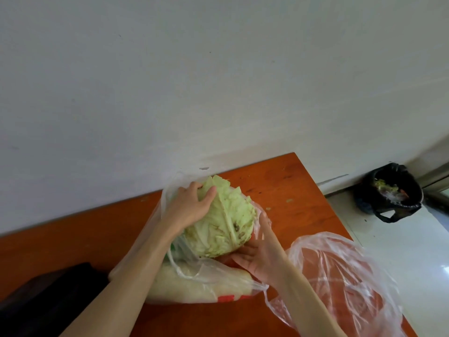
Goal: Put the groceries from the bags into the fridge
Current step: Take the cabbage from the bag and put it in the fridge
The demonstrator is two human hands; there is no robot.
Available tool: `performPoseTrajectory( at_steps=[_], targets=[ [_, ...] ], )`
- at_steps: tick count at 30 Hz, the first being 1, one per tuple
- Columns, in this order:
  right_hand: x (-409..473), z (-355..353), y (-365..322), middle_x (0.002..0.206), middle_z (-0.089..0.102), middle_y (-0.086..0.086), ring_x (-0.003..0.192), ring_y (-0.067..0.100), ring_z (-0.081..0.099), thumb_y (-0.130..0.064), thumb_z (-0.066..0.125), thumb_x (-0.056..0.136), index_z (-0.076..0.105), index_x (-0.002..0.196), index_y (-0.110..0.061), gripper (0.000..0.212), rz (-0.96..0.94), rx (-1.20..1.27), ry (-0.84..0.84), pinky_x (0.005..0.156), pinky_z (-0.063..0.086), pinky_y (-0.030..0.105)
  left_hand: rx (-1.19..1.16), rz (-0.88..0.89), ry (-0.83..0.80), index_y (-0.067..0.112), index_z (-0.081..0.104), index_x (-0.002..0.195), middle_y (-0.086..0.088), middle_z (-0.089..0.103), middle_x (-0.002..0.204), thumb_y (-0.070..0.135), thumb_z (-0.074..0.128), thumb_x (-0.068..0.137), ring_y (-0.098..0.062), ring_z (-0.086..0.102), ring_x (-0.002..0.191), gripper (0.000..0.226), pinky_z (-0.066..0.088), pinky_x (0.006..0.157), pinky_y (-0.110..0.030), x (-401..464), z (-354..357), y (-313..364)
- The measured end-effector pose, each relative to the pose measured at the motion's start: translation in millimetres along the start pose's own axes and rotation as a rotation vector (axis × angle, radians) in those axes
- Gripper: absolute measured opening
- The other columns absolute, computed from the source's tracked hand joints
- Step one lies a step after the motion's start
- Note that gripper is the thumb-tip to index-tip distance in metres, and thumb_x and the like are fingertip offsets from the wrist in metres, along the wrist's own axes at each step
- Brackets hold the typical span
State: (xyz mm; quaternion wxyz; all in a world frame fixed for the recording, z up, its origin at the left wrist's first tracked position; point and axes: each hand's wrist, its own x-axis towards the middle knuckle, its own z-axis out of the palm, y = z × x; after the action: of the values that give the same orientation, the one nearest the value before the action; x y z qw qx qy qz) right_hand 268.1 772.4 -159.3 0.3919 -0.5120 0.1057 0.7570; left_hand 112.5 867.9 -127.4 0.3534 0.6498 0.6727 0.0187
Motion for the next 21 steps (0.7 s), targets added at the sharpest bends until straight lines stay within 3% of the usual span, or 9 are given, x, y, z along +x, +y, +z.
performPoseTrajectory(
  at_steps=[2, 3, 5, 9, 13, 17, 19, 21],
  targets=[
    [-2.3, 0.3, 2.8, 0.103, 0.054, 0.022, 0.102, 0.037, 0.054, -0.068, 0.058, 0.062, 0.044, 0.13, 0.0, 0.096, -0.007, 0.051, -0.033, 0.084, 0.045, 0.043, -0.057, 0.021, 0.06, 0.025, 0.043, 0.13, 0.001, 0.055, 0.109, 0.06, 0.032, 0.09, -0.019, 0.059, 0.091, 0.053, 0.047, 0.084, -0.032, -2.9, 2.1, -3.5],
    [-2.3, -1.1, 3.6, 0.103, 0.054, 0.022, 0.096, 0.036, 0.054, -0.068, 0.059, 0.06, 0.045, 0.128, -0.002, 0.096, -0.006, 0.059, -0.051, 0.084, 0.044, 0.044, -0.074, 0.011, 0.083, 0.028, 0.045, 0.125, 0.002, 0.056, 0.106, 0.061, 0.036, 0.088, -0.021, 0.06, 0.094, 0.05, 0.049, 0.086, -0.035, -1.9, 4.7, -5.9],
    [0.2, -3.7, 3.8, 0.107, 0.054, 0.022, 0.096, 0.036, 0.055, -0.066, 0.06, 0.06, 0.045, 0.123, -0.004, 0.09, -0.001, 0.056, -0.077, 0.081, 0.045, 0.044, -0.099, -0.067, 0.07, 0.031, 0.041, 0.124, -0.003, 0.052, 0.121, 0.072, 0.039, 0.079, -0.025, 0.054, 0.109, 0.061, 0.047, 0.092, -0.043, -2.2, 6.6, -6.7],
    [8.2, -1.0, 4.5, 0.128, 0.052, 0.019, 0.113, 0.036, 0.053, -0.059, 0.068, 0.069, 0.041, 0.135, -0.012, 0.086, -0.012, 0.15, -0.171, 0.081, 0.051, 0.047, -0.169, -0.236, -0.028, 0.017, 0.025, 0.143, -0.01, 0.032, 0.146, 0.087, 0.029, 0.068, -0.03, 0.037, 0.13, 0.103, 0.036, 0.105, -0.048, -0.6, 11.4, -0.3],
    [14.1, 1.7, 7.3, 0.128, 0.054, 0.016, 0.115, 0.036, 0.054, -0.054, 0.07, 0.072, 0.046, 0.131, -0.017, 0.073, -0.074, 0.161, -0.176, 0.093, 0.048, 0.052, -0.385, -0.245, -0.115, 0.013, 0.016, 0.147, -0.007, 0.033, 0.148, 0.072, 0.032, 0.082, -0.026, 0.037, 0.132, 0.09, 0.031, 0.11, -0.039, -7.2, 14.5, 5.1],
    [9.6, -3.1, 7.0, 0.121, 0.06, 0.016, 0.11, 0.035, 0.058, -0.051, 0.067, 0.075, 0.054, 0.122, -0.015, 0.061, -0.066, 0.122, -0.131, 0.09, 0.049, 0.049, -0.31, -0.22, -0.011, 0.011, 0.024, 0.143, -0.003, 0.043, 0.139, 0.066, 0.036, 0.086, -0.023, 0.042, 0.126, 0.08, 0.032, 0.091, -0.029, -27.6, 21.1, 10.3],
    [5.3, -7.7, 7.0, 0.117, 0.062, 0.016, 0.107, 0.035, 0.058, -0.053, 0.066, 0.073, 0.057, 0.117, -0.016, 0.058, -0.049, 0.099, -0.1, 0.091, 0.048, 0.048, -0.302, -0.215, 0.026, 0.012, 0.024, 0.142, -0.006, 0.042, 0.138, 0.072, 0.037, 0.081, -0.025, 0.043, 0.124, 0.087, 0.036, 0.095, -0.034, -38.8, 25.8, 12.0],
    [0.9, -10.2, 8.0, 0.117, 0.063, 0.016, 0.107, 0.035, 0.059, -0.058, 0.068, 0.065, 0.059, 0.119, -0.015, 0.069, -0.041, 0.038, -0.085, 0.09, 0.05, 0.047, -0.321, -0.208, 0.073, 0.016, 0.025, 0.14, -0.009, 0.041, 0.137, 0.083, 0.037, 0.069, -0.028, 0.044, 0.123, 0.098, 0.04, 0.1, -0.045, -48.3, 25.7, 13.7]
  ],
)
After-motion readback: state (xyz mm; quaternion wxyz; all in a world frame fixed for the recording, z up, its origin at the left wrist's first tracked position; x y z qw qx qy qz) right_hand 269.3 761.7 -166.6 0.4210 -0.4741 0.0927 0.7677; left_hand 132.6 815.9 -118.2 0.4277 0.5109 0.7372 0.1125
